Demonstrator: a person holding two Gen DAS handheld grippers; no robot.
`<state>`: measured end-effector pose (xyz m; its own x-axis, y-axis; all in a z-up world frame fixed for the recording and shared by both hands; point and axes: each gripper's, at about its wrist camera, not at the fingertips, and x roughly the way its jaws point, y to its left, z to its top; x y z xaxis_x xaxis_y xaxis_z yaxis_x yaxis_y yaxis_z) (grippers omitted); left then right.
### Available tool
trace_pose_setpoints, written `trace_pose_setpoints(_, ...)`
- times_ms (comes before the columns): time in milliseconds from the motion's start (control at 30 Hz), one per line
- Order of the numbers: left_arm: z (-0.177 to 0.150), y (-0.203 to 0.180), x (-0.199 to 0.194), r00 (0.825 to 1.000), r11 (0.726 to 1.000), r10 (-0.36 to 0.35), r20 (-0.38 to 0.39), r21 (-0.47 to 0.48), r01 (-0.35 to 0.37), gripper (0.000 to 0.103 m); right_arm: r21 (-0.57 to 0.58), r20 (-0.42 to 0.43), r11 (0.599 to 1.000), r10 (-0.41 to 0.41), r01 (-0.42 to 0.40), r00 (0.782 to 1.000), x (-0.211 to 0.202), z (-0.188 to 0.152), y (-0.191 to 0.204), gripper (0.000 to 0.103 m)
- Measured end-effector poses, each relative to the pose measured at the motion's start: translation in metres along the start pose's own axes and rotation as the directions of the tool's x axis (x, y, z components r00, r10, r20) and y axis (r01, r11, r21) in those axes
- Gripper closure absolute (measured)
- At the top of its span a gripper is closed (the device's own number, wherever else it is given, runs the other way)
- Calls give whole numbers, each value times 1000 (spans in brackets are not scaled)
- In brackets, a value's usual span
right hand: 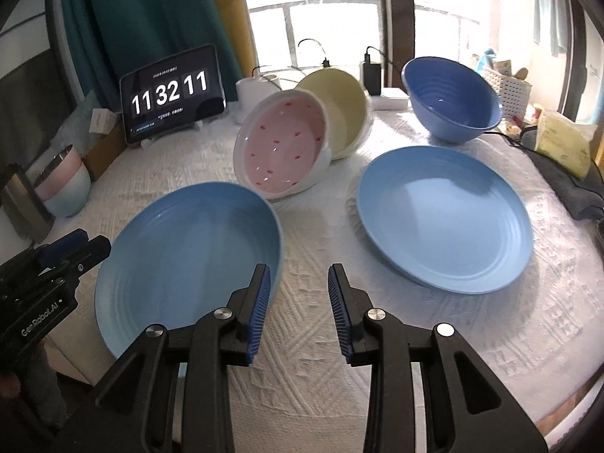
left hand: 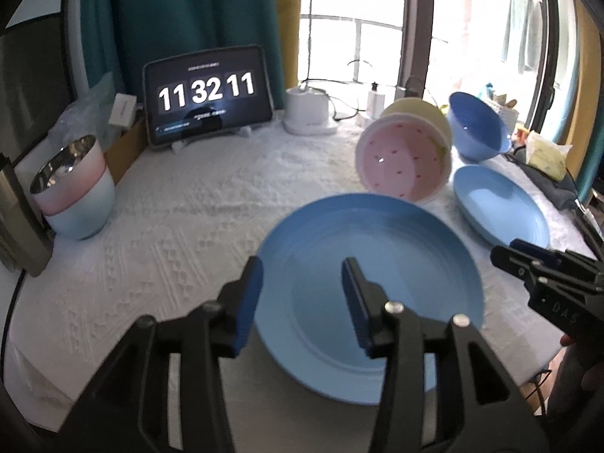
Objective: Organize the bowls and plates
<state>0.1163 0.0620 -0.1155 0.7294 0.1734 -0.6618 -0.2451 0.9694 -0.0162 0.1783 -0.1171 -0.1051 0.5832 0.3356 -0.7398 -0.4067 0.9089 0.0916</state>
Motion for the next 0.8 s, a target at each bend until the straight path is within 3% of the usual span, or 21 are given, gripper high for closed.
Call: trace_pose_setpoints(800,31,-92,0,998,991,-63,6,117,62,57,127,93,991,-50,38,994,-36,1,-86,69)
